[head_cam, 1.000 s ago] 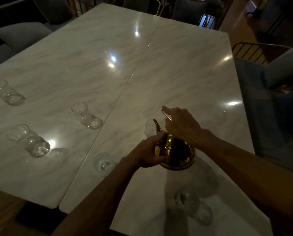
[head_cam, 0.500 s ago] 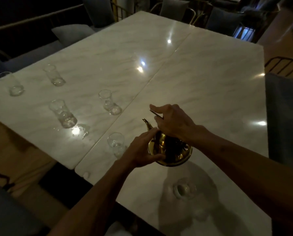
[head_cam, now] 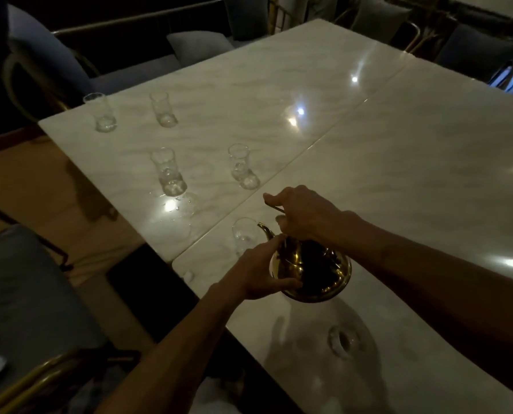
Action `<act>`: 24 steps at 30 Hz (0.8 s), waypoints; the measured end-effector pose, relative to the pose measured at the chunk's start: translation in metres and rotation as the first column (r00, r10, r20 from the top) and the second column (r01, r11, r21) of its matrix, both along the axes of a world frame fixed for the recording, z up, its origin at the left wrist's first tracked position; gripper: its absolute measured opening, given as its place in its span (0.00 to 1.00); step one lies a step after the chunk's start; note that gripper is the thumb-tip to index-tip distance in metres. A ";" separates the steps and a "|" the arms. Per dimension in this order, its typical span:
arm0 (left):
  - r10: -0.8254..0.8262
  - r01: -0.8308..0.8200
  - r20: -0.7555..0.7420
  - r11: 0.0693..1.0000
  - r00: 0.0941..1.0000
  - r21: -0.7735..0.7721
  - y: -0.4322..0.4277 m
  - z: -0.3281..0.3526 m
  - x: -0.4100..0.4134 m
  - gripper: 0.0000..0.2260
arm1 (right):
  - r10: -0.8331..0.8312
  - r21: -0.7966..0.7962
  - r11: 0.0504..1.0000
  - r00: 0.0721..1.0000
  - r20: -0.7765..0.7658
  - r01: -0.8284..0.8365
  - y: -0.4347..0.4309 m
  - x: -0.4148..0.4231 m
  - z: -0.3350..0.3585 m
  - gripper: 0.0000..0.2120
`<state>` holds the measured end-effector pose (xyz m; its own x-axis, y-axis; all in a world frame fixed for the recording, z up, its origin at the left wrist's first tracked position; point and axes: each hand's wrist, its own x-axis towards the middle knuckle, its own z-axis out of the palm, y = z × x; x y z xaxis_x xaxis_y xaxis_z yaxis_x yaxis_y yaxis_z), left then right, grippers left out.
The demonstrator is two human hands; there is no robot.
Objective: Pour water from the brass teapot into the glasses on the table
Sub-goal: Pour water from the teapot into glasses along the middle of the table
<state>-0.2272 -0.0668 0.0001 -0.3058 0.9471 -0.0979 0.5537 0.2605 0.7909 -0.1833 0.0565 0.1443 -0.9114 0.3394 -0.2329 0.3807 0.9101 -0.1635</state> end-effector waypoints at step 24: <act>0.014 -0.006 0.103 0.997 0.995 -0.077 -0.004 -0.011 -0.025 0.44 | 0.074 0.034 0.996 0.982 0.175 -0.081 -0.004 -0.049 -0.013 0.26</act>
<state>-0.2520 -0.0712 -0.0105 -0.3000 0.9324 -0.2014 0.4669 0.3277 0.8214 -0.2327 0.0525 0.1309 -0.8823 0.2817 -0.3771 0.3282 0.9425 -0.0638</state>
